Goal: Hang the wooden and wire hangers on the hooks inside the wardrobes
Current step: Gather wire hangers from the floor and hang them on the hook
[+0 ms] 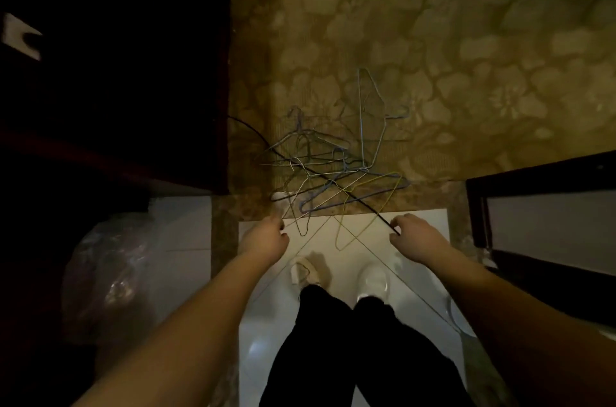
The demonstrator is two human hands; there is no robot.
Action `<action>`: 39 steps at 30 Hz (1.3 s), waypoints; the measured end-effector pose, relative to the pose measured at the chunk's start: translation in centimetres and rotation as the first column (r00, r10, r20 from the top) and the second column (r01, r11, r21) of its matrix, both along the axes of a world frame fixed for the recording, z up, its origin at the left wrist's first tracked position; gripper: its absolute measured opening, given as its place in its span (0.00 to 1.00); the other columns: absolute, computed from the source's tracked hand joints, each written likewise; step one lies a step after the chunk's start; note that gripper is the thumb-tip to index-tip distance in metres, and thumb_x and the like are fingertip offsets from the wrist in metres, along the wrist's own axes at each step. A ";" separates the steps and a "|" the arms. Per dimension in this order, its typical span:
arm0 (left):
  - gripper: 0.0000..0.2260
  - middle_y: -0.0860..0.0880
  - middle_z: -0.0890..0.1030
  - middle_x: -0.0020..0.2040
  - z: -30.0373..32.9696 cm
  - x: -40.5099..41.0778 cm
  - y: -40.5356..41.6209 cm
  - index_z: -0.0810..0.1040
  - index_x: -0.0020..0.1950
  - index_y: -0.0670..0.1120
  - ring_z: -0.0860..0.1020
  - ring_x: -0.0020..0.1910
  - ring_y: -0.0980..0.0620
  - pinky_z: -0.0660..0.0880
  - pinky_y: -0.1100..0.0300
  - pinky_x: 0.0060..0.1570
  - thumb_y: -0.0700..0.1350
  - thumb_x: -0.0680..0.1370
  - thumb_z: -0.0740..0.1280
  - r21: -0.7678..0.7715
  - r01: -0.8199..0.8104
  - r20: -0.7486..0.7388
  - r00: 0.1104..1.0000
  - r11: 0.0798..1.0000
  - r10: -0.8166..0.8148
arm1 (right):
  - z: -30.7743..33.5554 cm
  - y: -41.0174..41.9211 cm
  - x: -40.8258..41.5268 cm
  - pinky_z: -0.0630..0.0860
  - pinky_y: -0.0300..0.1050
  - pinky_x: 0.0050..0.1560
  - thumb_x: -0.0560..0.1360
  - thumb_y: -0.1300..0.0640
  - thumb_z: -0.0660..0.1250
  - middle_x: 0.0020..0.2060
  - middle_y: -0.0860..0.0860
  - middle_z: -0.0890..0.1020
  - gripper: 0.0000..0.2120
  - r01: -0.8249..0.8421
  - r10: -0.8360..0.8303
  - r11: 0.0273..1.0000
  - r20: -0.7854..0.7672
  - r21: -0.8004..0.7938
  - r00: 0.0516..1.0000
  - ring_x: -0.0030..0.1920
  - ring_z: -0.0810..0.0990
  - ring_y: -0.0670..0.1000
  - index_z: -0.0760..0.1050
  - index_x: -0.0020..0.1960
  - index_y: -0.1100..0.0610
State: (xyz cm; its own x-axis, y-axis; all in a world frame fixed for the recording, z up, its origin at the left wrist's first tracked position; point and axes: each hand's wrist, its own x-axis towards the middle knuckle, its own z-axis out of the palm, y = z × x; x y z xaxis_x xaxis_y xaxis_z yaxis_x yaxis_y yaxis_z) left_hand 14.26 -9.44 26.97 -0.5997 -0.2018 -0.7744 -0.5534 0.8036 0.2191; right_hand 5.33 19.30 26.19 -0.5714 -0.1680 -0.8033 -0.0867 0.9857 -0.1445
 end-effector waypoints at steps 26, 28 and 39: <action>0.11 0.43 0.80 0.54 -40.4 -11.7 4.8 0.79 0.57 0.46 0.77 0.54 0.43 0.76 0.52 0.53 0.48 0.78 0.64 -0.083 -0.115 0.063 0.991 0.990 0.120 | -40.0 -3.1 -11.9 0.62 0.52 0.64 0.79 0.46 0.60 0.66 0.52 0.68 0.20 -0.561 0.552 0.828 -0.187 0.005 0.813 0.67 0.66 0.55 0.68 0.69 0.51; 0.10 0.44 0.81 0.52 -40.5 -12.1 4.8 0.80 0.57 0.48 0.79 0.51 0.43 0.76 0.55 0.47 0.45 0.79 0.62 -0.069 -0.120 0.043 0.991 0.990 0.123 | -40.5 -3.0 -11.7 0.61 0.52 0.64 0.80 0.48 0.59 0.67 0.52 0.68 0.19 -0.601 0.592 0.799 -0.201 0.021 0.781 0.67 0.65 0.56 0.68 0.69 0.51; 0.17 0.46 0.70 0.64 -38.5 -17.5 1.1 0.76 0.61 0.48 0.66 0.66 0.44 0.66 0.50 0.62 0.57 0.78 0.63 -0.123 -0.092 -0.290 0.955 0.988 0.052 | -38.8 -2.1 -17.6 0.66 0.49 0.54 0.79 0.50 0.63 0.52 0.51 0.76 0.10 -0.389 0.275 0.902 -0.445 -0.188 0.852 0.57 0.74 0.54 0.77 0.56 0.52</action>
